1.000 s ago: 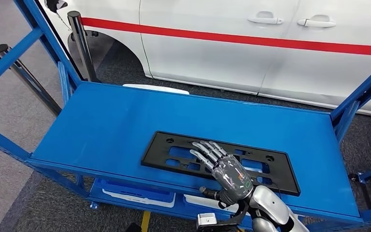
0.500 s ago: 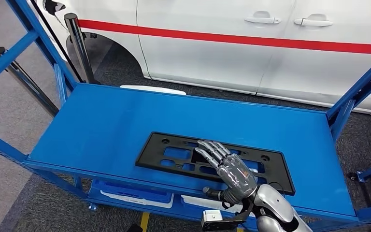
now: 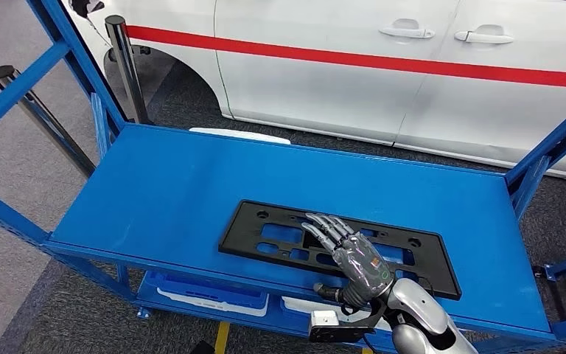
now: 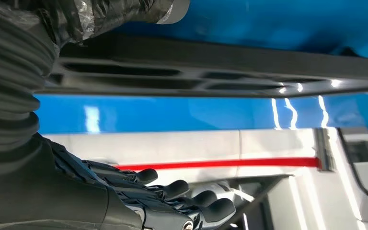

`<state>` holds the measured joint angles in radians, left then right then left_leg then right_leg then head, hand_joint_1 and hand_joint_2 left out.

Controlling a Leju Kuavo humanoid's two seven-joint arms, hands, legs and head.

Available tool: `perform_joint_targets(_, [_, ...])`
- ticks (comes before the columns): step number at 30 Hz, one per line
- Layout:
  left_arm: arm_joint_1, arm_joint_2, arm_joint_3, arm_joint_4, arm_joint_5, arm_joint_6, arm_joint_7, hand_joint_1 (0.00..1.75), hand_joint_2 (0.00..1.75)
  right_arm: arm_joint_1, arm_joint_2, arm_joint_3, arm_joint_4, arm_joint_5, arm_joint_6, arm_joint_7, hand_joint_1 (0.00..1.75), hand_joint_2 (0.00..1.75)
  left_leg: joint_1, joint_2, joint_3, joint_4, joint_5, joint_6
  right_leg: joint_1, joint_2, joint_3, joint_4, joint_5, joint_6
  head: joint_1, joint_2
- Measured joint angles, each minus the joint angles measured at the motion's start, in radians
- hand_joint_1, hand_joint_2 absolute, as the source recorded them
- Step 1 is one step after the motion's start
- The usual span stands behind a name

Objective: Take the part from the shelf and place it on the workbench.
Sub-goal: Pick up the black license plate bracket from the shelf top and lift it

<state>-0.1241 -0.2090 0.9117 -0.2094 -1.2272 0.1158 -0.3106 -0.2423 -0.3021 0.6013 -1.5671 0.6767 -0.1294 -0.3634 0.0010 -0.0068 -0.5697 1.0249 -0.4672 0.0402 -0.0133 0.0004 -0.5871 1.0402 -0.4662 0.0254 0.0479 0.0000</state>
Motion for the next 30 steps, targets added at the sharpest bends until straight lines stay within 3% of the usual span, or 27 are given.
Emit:
perform_joint_targets(6, [0.000, 0.000, 0.000, 0.000, 0.000, 0.000, -0.001, 0.00, 0.00, 0.000, -0.001, -0.001, 0.003, 0.000, 0.004, 0.001, 0.00, 1.75, -0.002, 0.000, -0.002, 0.003, -0.001, -0.003, 0.002, 0.001, 0.002, -0.008, -0.002, -0.003, 0.000, 0.000])
perform_joint_targets(9, [0.000, 0.000, 0.000, 0.000, 0.002, -0.001, -0.003, 0.00, 0.00, -0.001, -0.008, -0.006, 0.017, 0.001, 0.018, 0.005, 0.00, 1.75, 0.000, 0.000, -0.004, 0.002, -0.002, -0.012, 0.000, 0.001, 0.000, -0.008, 0.001, -0.013, -0.001, 0.000])
perform_joint_targets(11, [0.001, 0.001, 0.000, 0.000, 0.006, -0.002, -0.004, 0.00, 0.00, -0.004, -0.017, -0.013, 0.043, 0.004, 0.033, 0.012, 0.00, 1.75, 0.004, 0.001, -0.053, 0.109, -0.053, -0.027, -0.002, 0.000, 0.002, -0.014, 0.005, -0.029, -0.001, 0.000])
perform_joint_targets(13, [0.004, 0.001, 0.000, 0.000, 0.009, -0.002, -0.004, 0.00, 0.00, -0.007, -0.023, -0.020, 0.068, 0.013, 0.041, 0.023, 0.00, 1.75, 0.008, 0.001, -0.075, 0.156, -0.057, -0.033, -0.003, -0.001, 0.006, -0.017, 0.005, -0.037, -0.001, 0.000])
perform_joint_targets(15, [0.003, 0.001, 0.000, 0.000, 0.009, -0.002, -0.004, 0.00, 0.00, -0.010, -0.023, -0.023, 0.080, 0.031, 0.037, 0.036, 0.00, 1.75, 0.006, 0.001, -0.026, 0.050, -0.006, -0.025, 0.000, 0.000, 0.008, -0.015, 0.003, -0.031, -0.001, 0.000])
perform_joint_targets(16, [0.003, 0.001, 0.000, 0.000, 0.009, -0.002, -0.004, 0.00, 0.00, -0.013, -0.023, -0.026, 0.085, 0.045, 0.029, 0.045, 0.00, 1.75, 0.004, 0.001, -0.009, 0.012, 0.004, -0.022, 0.002, 0.000, 0.007, -0.015, 0.003, -0.026, -0.001, 0.000])
perform_joint_targets(20, [0.005, 0.001, 0.000, 0.000, 0.010, -0.002, -0.004, 0.00, 0.00, -0.016, -0.024, -0.038, 0.103, 0.102, -0.013, 0.075, 0.00, 1.75, 0.004, 0.000, 0.000, -0.013, 0.010, -0.002, 0.000, 0.001, 0.004, -0.010, -0.002, -0.004, -0.001, 0.000])
perform_joint_targets(21, [0.005, 0.001, 0.000, 0.000, 0.010, -0.002, -0.005, 0.00, 0.00, -0.017, -0.024, -0.042, 0.106, 0.109, -0.019, 0.078, 0.00, 1.75, 0.006, 0.000, 0.002, -0.018, 0.014, 0.005, 0.000, 0.001, -0.005, 0.012, -0.019, 0.000, -0.001, 0.000])
perform_joint_targets(24, [0.003, 0.001, 0.000, 0.000, 0.010, -0.002, -0.005, 0.00, 0.00, -0.018, -0.024, -0.049, 0.115, 0.115, -0.026, 0.083, 0.00, 1.75, 0.005, 0.002, 0.003, -0.022, 0.017, 0.015, -0.002, 0.001, -0.071, 0.158, -0.100, 0.006, 0.000, 0.000])
perform_joint_targets(26, [0.004, 0.001, 0.000, 0.000, 0.010, -0.002, -0.004, 0.00, 0.00, -0.016, -0.024, -0.050, 0.121, 0.124, -0.031, 0.087, 0.00, 1.75, 0.004, 0.002, 0.002, -0.021, 0.016, 0.015, -0.003, 0.000, -0.110, 0.237, -0.123, 0.009, -0.001, 0.000])
perform_joint_targets(28, [0.005, 0.001, 0.000, 0.000, 0.010, -0.002, -0.004, 0.00, 0.00, -0.013, -0.024, -0.051, 0.128, 0.146, -0.048, 0.096, 0.00, 1.75, 0.004, 0.001, 0.002, -0.017, 0.014, 0.015, -0.005, 0.000, -0.109, 0.229, -0.094, 0.011, -0.001, 0.000])
perform_joint_targets(30, [0.005, 0.001, 0.000, 0.000, 0.010, -0.002, -0.004, 0.00, 0.00, -0.013, -0.024, -0.056, 0.134, 0.177, -0.072, 0.111, 0.00, 1.75, 0.004, 0.000, 0.002, -0.010, 0.008, 0.011, -0.007, 0.000, -0.053, 0.109, -0.029, 0.008, 0.000, 0.000])
